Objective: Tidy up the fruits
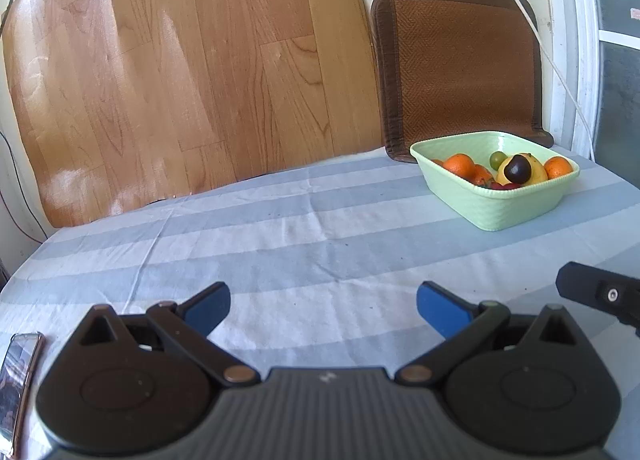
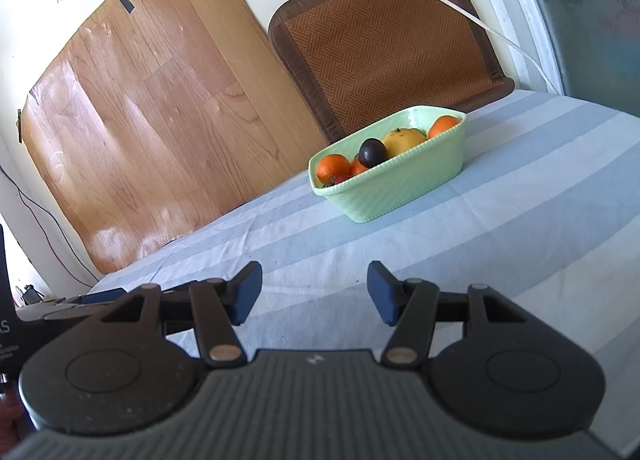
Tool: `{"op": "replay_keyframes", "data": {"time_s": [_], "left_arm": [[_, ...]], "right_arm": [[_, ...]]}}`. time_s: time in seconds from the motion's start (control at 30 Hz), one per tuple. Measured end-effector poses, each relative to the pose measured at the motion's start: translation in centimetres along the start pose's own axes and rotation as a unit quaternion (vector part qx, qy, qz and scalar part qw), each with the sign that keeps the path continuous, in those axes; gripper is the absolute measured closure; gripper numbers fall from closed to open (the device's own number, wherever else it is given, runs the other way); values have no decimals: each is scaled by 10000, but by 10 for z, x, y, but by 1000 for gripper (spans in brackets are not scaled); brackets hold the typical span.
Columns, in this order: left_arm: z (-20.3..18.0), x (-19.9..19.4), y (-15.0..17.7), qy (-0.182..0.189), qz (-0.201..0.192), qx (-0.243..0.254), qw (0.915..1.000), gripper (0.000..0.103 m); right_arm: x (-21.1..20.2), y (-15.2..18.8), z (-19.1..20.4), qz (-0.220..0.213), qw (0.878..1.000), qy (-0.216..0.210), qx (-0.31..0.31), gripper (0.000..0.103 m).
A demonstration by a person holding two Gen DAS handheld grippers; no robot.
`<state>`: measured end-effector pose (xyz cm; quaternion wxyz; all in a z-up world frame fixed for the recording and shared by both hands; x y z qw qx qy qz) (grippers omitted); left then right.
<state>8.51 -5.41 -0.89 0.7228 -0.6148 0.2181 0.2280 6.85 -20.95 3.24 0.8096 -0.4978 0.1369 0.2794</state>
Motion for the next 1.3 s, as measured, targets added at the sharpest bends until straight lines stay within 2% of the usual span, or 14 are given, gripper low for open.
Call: {"op": "replay_keyframes", "data": {"time_s": [0.6,1.07,1.3], "left_arm": [[-2,-2,1,95,65,-9,9999,0],[-4,-1,2,333,221,-132,9991,0],[-3,-9,-3,515,-21,-141,9986,0]], "right_arm": [[0,0,0,-21,10000,7,-33,42],[1,0,-1,-6,10000,14,-68,41],[2,1,4,-72,9995,80,-283,41]]}}
Point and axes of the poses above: each gripper's, at about its wrist camera, not at the fingertips, and x roughly the way its jaws point, z to its left, y to its underside, the point moved 9 cm from there along x, roughly the way its jaws point, and after that the axes turned 3 degrees about z, right-handed, at the moved point
